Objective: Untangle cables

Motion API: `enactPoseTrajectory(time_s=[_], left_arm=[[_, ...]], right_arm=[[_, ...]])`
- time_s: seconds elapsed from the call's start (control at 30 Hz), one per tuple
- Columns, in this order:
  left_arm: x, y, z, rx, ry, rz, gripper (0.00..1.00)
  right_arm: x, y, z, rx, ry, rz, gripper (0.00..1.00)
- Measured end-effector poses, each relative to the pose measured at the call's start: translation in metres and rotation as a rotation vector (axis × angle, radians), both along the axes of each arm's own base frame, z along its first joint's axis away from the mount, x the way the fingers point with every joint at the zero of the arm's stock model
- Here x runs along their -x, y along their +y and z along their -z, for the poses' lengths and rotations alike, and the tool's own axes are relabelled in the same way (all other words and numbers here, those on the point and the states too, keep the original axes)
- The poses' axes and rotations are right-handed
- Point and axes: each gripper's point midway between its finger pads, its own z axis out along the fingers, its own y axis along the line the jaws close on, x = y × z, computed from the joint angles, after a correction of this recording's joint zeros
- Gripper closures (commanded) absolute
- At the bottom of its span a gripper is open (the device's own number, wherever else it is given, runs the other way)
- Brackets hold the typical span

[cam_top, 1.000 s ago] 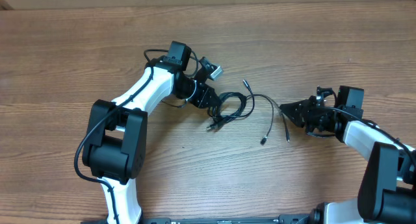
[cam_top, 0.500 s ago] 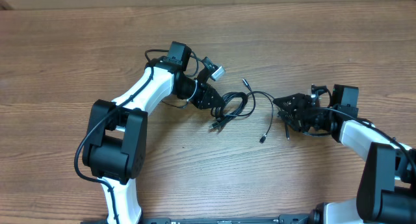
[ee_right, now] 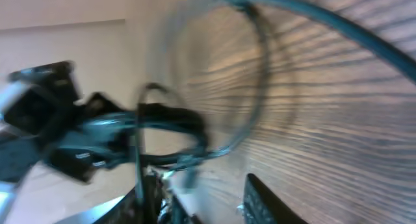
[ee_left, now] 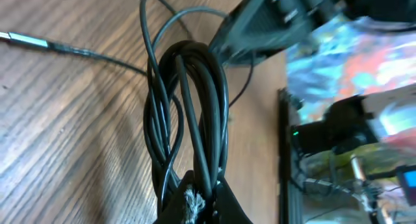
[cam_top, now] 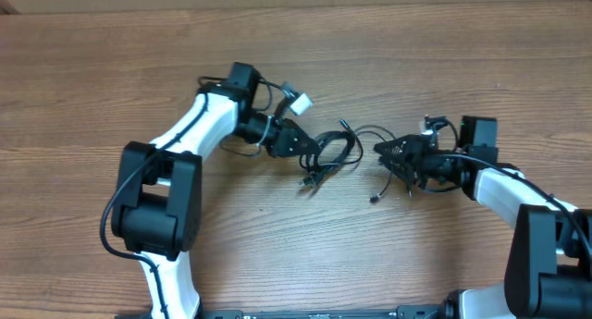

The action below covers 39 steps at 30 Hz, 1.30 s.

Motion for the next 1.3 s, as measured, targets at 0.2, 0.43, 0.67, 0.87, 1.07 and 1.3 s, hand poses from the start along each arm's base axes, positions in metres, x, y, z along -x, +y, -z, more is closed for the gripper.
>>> enactPoseTrajectory(time_s=[0.2, 0.43, 0.67, 0.87, 1.07, 1.3], left_arm=[[-0.008, 0.023, -0.016, 0.1, -0.003, -0.042, 0.96], [-0.009, 0.023, -0.021, 0.138, -0.026, -0.038, 0.96], [-0.008, 0.021, -0.027, 0.172, -0.017, -0.036, 0.95], [-0.007, 0.021, -0.029, 0.186, -0.014, -0.036, 0.96], [-0.003, 0.014, -0.029, 0.188, -0.022, -0.015, 0.96], [0.003, 0.005, -0.03, 0.194, -0.029, 0.016, 0.96]], right_arm=[[0.001, 0.004, 0.027, 0.189, 0.03, 0.021, 0.96], [-0.038, -0.012, 0.014, 0.291, -0.08, 0.103, 0.95], [-0.09, -0.014, -0.04, 0.315, -0.274, 0.153, 0.32], [-0.078, 0.0, -0.03, 0.327, -0.226, 0.113, 0.07], [-0.069, 0.01, -0.027, 0.31, -0.196, 0.074, 0.0], [-0.076, 0.015, -0.038, 0.293, -0.268, 0.061, 0.0]])
